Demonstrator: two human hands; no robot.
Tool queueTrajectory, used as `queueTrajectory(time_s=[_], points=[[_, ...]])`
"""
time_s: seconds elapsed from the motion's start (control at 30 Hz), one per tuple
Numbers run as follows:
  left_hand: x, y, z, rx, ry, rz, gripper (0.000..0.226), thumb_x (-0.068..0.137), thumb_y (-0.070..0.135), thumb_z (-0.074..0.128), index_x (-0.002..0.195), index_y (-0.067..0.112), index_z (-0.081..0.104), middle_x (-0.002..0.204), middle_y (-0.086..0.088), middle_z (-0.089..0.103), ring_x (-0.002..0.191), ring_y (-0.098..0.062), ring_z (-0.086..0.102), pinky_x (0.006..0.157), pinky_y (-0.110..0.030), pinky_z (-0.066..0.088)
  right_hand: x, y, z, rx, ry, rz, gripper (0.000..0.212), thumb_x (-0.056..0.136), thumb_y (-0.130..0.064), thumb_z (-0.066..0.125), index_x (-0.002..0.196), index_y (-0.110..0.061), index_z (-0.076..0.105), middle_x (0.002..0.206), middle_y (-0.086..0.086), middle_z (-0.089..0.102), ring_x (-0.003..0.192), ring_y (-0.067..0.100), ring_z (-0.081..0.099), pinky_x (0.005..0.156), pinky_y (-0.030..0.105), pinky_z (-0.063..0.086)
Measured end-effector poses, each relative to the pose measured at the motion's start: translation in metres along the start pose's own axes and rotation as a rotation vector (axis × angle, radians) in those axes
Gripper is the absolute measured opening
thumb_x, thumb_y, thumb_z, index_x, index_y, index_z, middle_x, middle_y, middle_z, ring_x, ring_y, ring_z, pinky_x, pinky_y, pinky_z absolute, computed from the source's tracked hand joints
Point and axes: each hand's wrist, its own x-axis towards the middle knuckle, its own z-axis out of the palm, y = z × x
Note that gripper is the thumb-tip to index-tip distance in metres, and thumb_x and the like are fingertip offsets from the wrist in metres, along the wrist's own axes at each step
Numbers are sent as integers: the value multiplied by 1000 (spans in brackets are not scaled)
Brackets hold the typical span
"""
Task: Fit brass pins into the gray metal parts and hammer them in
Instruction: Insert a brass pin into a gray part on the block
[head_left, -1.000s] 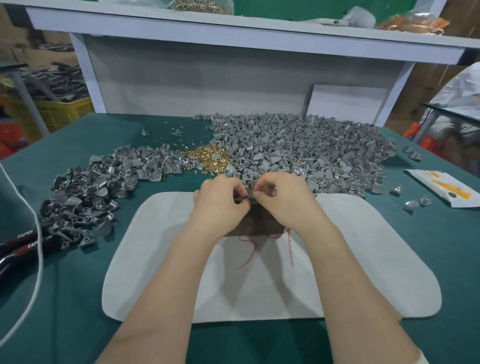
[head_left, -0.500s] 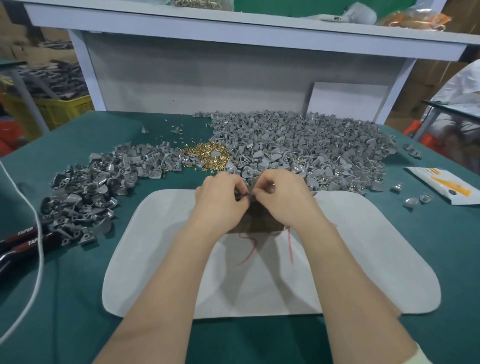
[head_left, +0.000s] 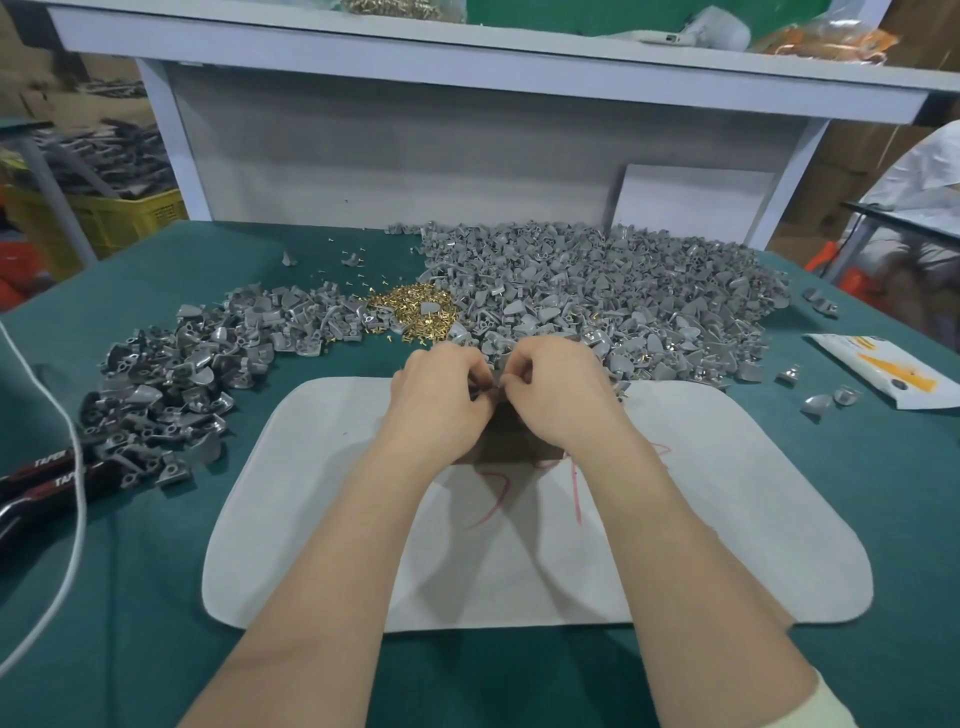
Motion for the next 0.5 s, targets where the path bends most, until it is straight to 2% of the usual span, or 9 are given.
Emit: queueTrajectory(time_s=[0.1,0.23,0.33,0.4,0.5], points=[[0,0,0,-1,5,-1,14,86,22,64,76,26,54,104,-4,62,107,-30,51,94,-43,43,-1,1,2,22,11,2,11,90,-24,55,93,-21,65,97,5,66,94,25,58,72,26,42],[-1,0,1,35,28,-34,25,87,27,63,68,33,48,102,4,63,108,-25,51,94,-40,40,1,13,-3,227,-56,-2,14,90,-21,58,87,-17,72,90,4,70,90,22,62,83,34,49],[-1,-1,1,29,32,-38,22,86,29,64,69,33,51,101,5,62,107,-24,52,94,-41,40,2,20,-6,368,-66,3,20,94,-12,52,94,-12,72,89,4,71,89,22,64,90,41,49],[-1,-2,1,23,35,-37,19,86,29,64,71,32,53,100,4,62,107,-24,52,94,-41,40,3,22,-5,406,-53,11,19,93,-10,53,93,-14,71,85,1,70,87,20,64,90,40,50],[-1,-2,1,24,36,-30,20,86,27,64,70,32,52,95,6,58,106,-25,51,94,-42,40,3,20,-2,361,-34,-8,12,88,-14,61,85,-24,68,81,-3,67,85,15,63,83,30,50]])
